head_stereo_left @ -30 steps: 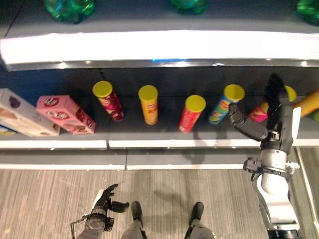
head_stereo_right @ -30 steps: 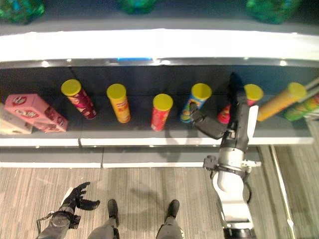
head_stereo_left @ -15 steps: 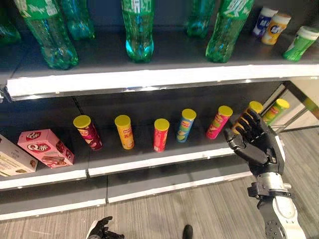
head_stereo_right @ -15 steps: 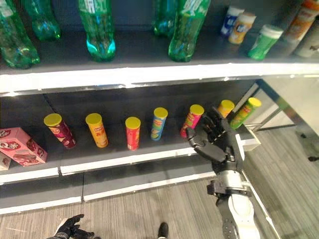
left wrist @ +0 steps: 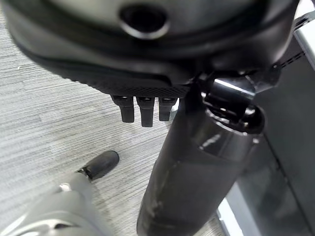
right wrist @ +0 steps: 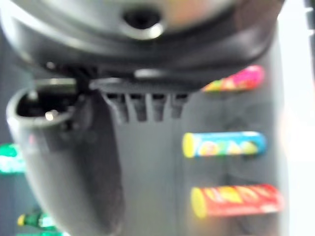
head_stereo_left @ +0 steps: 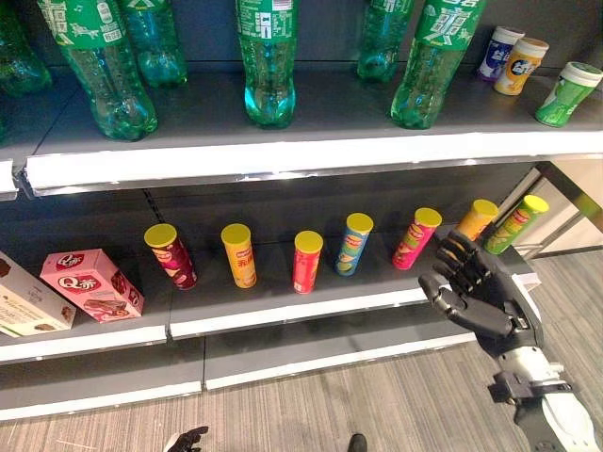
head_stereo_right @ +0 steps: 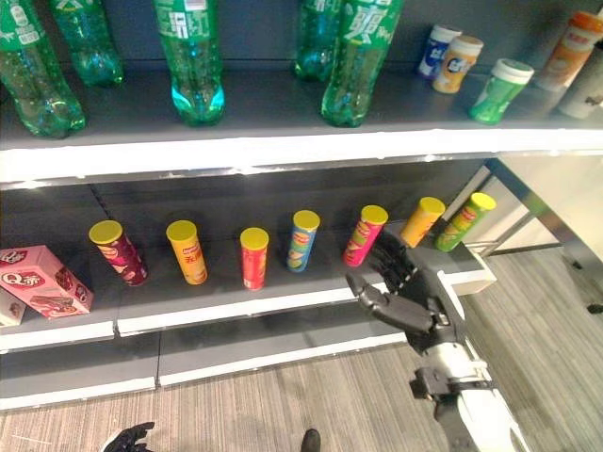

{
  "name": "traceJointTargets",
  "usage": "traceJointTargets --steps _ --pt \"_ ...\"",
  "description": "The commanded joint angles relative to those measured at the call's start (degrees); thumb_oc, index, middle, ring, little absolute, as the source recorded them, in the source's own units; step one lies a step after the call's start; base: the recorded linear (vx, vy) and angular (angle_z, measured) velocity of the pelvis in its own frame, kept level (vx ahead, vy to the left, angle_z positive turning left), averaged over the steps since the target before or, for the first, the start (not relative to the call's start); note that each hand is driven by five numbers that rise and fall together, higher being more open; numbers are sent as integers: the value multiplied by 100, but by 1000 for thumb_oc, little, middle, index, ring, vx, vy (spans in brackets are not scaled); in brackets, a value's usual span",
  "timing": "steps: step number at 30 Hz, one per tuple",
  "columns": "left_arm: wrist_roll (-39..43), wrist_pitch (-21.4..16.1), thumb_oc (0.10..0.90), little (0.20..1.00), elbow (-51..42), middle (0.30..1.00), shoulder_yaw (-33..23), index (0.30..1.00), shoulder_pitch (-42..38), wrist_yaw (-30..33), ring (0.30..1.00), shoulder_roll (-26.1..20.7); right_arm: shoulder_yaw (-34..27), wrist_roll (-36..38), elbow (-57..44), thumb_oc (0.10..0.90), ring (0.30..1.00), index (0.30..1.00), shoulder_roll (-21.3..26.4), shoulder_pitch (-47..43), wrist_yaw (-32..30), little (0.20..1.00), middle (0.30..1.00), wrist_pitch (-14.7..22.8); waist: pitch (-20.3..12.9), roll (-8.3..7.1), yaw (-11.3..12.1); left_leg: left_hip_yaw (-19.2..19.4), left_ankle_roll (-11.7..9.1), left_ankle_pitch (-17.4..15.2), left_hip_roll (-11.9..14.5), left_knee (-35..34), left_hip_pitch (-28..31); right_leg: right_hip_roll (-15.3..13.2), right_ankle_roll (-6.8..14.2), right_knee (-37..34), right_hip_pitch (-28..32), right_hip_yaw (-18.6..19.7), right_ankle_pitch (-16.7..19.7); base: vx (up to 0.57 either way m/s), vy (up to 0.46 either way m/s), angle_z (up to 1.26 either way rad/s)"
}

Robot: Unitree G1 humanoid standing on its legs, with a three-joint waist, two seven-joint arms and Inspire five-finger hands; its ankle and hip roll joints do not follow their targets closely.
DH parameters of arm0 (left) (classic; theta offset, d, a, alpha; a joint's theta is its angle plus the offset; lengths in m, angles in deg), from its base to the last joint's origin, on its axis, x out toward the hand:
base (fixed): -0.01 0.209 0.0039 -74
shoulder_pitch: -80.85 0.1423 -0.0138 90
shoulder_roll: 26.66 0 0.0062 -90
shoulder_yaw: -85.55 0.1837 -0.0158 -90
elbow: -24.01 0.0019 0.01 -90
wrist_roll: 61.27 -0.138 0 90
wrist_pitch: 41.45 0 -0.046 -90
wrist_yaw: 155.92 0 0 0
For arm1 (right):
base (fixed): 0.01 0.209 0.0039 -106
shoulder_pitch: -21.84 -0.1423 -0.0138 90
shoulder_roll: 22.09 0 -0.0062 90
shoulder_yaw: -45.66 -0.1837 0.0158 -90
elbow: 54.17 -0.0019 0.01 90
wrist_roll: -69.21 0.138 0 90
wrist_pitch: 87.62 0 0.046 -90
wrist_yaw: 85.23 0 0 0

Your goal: Put the goods on the table back onto the shelves and tidy them up.

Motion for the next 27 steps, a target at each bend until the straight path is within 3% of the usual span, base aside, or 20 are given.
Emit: traceJointTargets --steps 1,6,13,16,18,19,21,27 --pt "-256 -368 800 900 118 900 -175 900 -514 -196 900 -261 -447 315 -654 800 900 900 476 -222 681 900 900 95 202 78 10 343 -453 -351 360 51 499 -423 540 311 225 -15 -57 -8 4 -10" --pt "-170 -450 800 900 -138 900 -24 900 -650 -309 900 -293 244 -116 -239 800 900 900 914 90 1063 900 900 -209 215 74 35 321 -466 -316 379 51 460 -433 551 272 229 -35 -51 -11 -4 -8" --pt "-102 -445 800 900 -223 900 124 900 -732 -317 900 -316 1154 -620 302 800 900 900 873 -229 1145 900 900 -330 257 78 215 198 -463 -297 350 51 415 -471 551 284 339 -180 -97 -1 0 7" --pt "-109 -437 800 900 -162 900 154 900 -735 -277 900 -304 1590 -1226 650 800 900 900 664 -546 944 900 900 -212 286 87 315 130 -460 -290 341 51 390 -486 548 286 394 -250 -129 -3 0 11" --pt "-71 -405 800 900 -74 900 184 900 -742 -140 900 -254 1924 -2010 1242 800 900 900 210 -1029 422 900 900 -47 295 110 414 85 -440 -299 322 51 376 -505 547 281 435 -301 -147 5 14 4" --pt "-71 -405 800 900 -73 900 181 900 -744 -140 900 -256 1929 -2013 1250 800 900 900 206 -1037 421 900 900 -43 298 107 411 84 -439 -299 322 51 378 -506 547 281 437 -302 -147 6 19 5" --pt "-81 -404 800 900 -32 900 185 900 -738 -55 900 -231 2087 -2713 1557 800 900 900 -5 -1322 42 900 900 64 303 125 484 52 -422 -310 308 51 376 -519 543 276 467 -335 -158 10 8 8" --pt "-33 -372 800 900 21 900 209 900 -758 115 900 -196 2346 -3282 2032 800 900 900 -437 -1931 -518 900 900 112 324 122 663 -86 -384 -308 268 51 327 -556 536 267 556 -481 -159 8 8 16"
